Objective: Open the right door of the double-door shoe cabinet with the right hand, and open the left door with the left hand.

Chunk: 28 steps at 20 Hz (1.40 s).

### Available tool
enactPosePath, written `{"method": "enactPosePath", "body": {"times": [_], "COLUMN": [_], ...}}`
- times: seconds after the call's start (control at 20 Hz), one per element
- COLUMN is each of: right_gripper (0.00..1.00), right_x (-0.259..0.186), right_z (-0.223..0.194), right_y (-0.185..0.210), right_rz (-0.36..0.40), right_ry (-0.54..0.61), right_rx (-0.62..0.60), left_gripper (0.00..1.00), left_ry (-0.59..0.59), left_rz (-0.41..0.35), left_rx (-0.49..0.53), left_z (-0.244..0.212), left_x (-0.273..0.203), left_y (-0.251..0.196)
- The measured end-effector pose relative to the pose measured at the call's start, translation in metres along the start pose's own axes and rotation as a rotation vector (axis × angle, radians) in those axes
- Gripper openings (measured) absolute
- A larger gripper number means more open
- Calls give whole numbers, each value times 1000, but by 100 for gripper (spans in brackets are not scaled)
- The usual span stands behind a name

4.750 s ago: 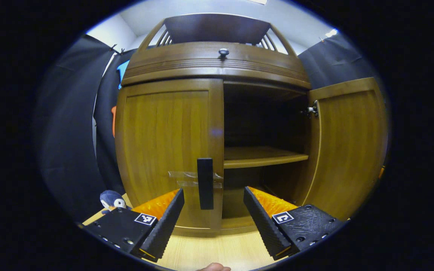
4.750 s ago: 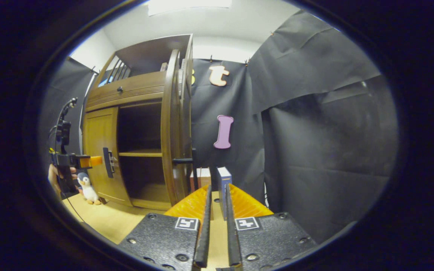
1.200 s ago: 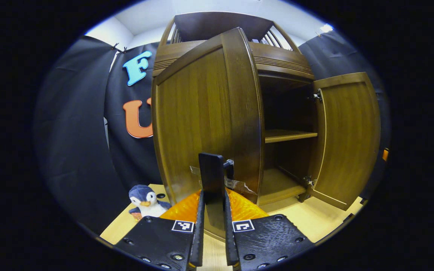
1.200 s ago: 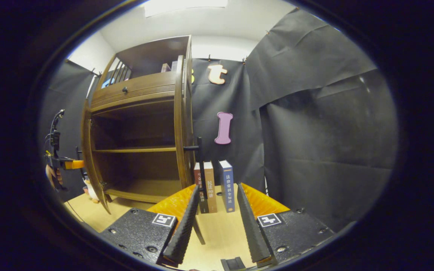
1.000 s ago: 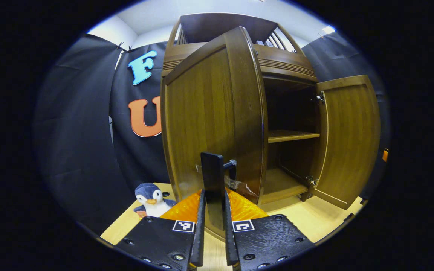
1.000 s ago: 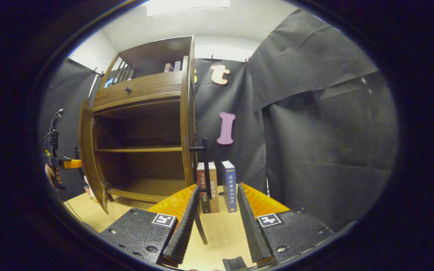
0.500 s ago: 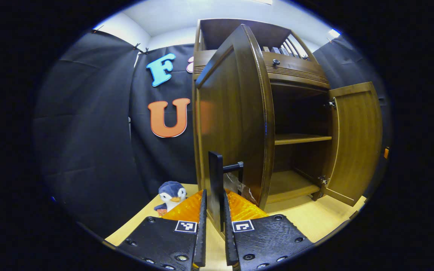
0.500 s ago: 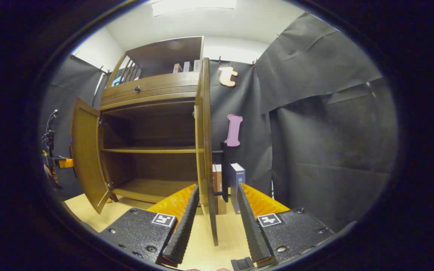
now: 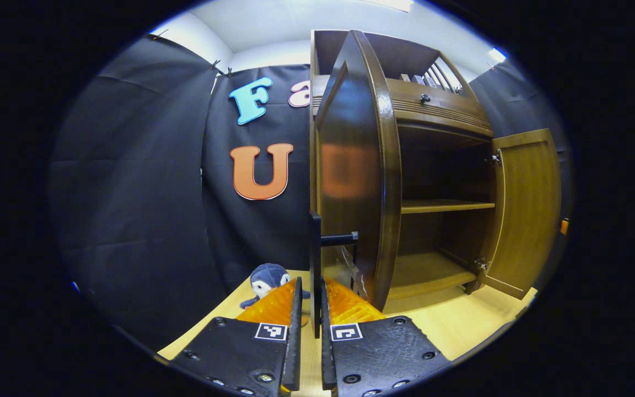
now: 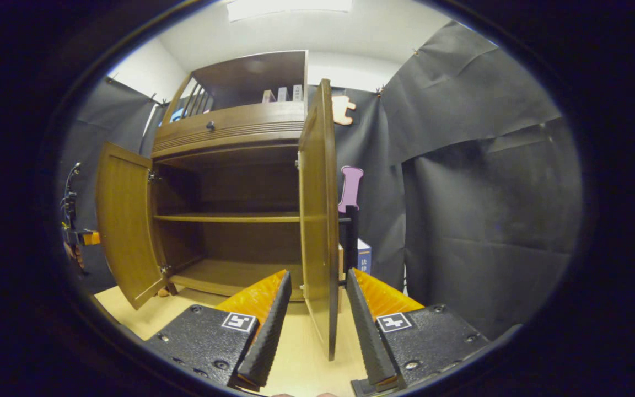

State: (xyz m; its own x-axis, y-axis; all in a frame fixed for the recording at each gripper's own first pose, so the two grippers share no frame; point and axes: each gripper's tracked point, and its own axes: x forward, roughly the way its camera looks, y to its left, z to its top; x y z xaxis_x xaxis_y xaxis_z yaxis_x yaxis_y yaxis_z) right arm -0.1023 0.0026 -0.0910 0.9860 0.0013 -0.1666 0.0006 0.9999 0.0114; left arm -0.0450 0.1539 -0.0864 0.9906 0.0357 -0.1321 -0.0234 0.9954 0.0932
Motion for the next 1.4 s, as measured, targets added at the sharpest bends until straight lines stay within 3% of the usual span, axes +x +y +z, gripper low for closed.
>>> {"method": "enactPosePath", "body": {"times": [0.6,1.05,1.25,1.35,1.4], "right_gripper": [68,66,69,66,66], "right_x": [12,13,6,2,0], "right_z": [-6,8,25,35,41], "right_y": [29,36,43,46,49], "right_rz": [32,42,51,54,60], "right_ry": [20,-13,-44,-58,-67], "right_rx": [-31,-21,-33,-43,-45], "left_gripper": [16,16,27,54,52], "left_ry": [-30,-41,-68,-92,-103], "left_rz": [-28,66,90,70,53], "left_rx": [-17,-33,-12,-12,-18], "left_z": [-2,0,14,28,34], "left_x": [-6,-26,-41,-51,-53], "left_y": [33,74,70,57,49]}}
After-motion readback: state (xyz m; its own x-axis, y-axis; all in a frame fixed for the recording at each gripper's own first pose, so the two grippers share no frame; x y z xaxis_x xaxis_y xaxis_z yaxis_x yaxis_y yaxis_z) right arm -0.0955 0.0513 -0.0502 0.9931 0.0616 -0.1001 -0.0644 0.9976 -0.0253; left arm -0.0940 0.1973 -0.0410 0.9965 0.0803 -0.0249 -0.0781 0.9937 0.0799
